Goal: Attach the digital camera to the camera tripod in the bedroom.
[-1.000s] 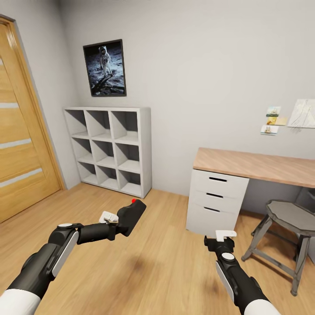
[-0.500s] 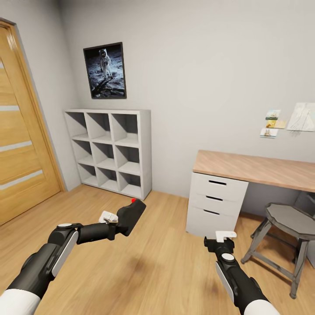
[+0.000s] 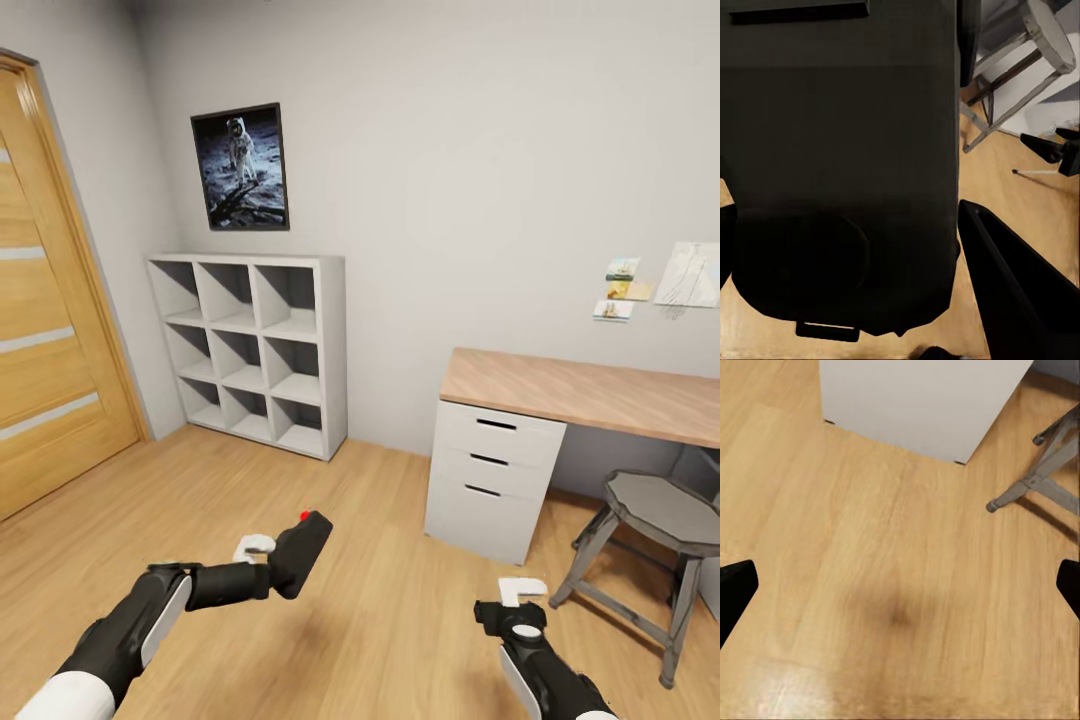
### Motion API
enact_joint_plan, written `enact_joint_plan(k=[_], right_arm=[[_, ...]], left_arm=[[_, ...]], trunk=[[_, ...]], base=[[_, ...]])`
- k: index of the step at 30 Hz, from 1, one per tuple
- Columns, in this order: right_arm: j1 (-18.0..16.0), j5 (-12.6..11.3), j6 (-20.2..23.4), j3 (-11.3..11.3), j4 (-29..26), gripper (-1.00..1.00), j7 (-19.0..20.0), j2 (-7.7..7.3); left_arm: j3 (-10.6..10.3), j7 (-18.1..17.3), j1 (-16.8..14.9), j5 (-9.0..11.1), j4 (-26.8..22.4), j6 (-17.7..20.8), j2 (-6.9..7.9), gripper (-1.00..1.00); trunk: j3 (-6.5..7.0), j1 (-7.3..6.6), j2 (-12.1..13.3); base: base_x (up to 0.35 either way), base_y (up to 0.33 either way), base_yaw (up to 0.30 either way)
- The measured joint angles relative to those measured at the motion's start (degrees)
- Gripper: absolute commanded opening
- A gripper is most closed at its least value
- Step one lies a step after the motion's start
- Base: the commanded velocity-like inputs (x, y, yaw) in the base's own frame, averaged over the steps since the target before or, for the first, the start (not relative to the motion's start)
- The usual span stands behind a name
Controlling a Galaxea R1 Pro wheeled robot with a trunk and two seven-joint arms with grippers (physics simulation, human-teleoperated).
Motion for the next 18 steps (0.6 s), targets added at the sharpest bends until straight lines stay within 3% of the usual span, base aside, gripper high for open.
enact_joint_plan(k=[2,3,5,13,18], right_arm=[[0.40,-0.04,-0.15,-0.11,4.13,1.00,-0.09,-0.03],[0.69,-0.33,-1.59,-0.70,10.25,1.00,-0.18,-0.46],[0.76,-0.57,-4.12,-0.95,14.56,1.00,-0.24,-1.07],[0.86,-0.72,-14.43,-1.22,25.69,1.00,-0.33,-2.74],[0.86,-0.71,-15.75,-1.14,27.47,1.00,-0.36,-3.08]], left_arm=[[0.10,0.02,-0.02,0.13,4.58,-3.67,-1.07,-1.00],[0.11,0.04,0.00,0.10,8.83,-8.35,-2.05,-1.00],[0.17,0.03,-0.04,0.58,10.05,-9.93,-2.89,-1.00],[-0.08,0.41,-0.04,0.34,11.40,-11.76,-6.97,-1.00],[-0.11,1.92,-0.05,0.30,11.93,-11.97,-7.42,-1.00]], trunk=[[0.36,-0.44,0.80],[0.54,-0.66,1.20],[0.91,-1.10,2.00],[2.35,-2.86,5.21],[3.25,-3.96,7.22]], base=[[0.000,0.000,0.000],[0.000,0.000,0.000],[0.000,0.000,0.000],[0.000,0.000,0.000],[0.000,0.000,0.000]])
